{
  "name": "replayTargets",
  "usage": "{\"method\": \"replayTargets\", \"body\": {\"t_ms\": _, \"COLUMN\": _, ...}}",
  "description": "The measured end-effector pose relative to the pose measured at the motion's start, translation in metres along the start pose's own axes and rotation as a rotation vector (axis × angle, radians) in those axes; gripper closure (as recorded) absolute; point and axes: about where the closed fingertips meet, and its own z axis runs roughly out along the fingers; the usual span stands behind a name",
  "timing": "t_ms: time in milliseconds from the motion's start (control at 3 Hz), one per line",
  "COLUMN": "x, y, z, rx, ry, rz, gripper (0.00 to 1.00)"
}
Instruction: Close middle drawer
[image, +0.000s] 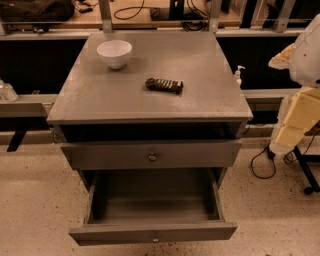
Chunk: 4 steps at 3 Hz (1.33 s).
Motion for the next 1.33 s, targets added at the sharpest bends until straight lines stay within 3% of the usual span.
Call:
{"method": "replayTargets", "body": {"t_ms": 333, "x": 0.000, "y": 0.000, "z": 0.000, "rx": 0.000, "ry": 0.000, "rz": 0.000, "gripper": 0.00}}
{"method": "replayTargets", "body": {"t_ms": 667, "x": 0.005, "y": 0.011, "z": 0.028, "rx": -0.094, "ry": -0.047, "rz": 0.031, "gripper": 0.00}}
{"method": "replayTargets", "body": {"t_ms": 1000, "x": -0.007, "y": 0.047, "z": 0.047, "rx": -0.161, "ry": -0.163, "rz": 0.014, "gripper": 0.00}}
{"method": "replayTargets", "body": {"t_ms": 1333, "x": -0.009, "y": 0.091, "z": 0.074, "rx": -0.155, "ry": -0.309, "rz": 0.084, "gripper": 0.00}}
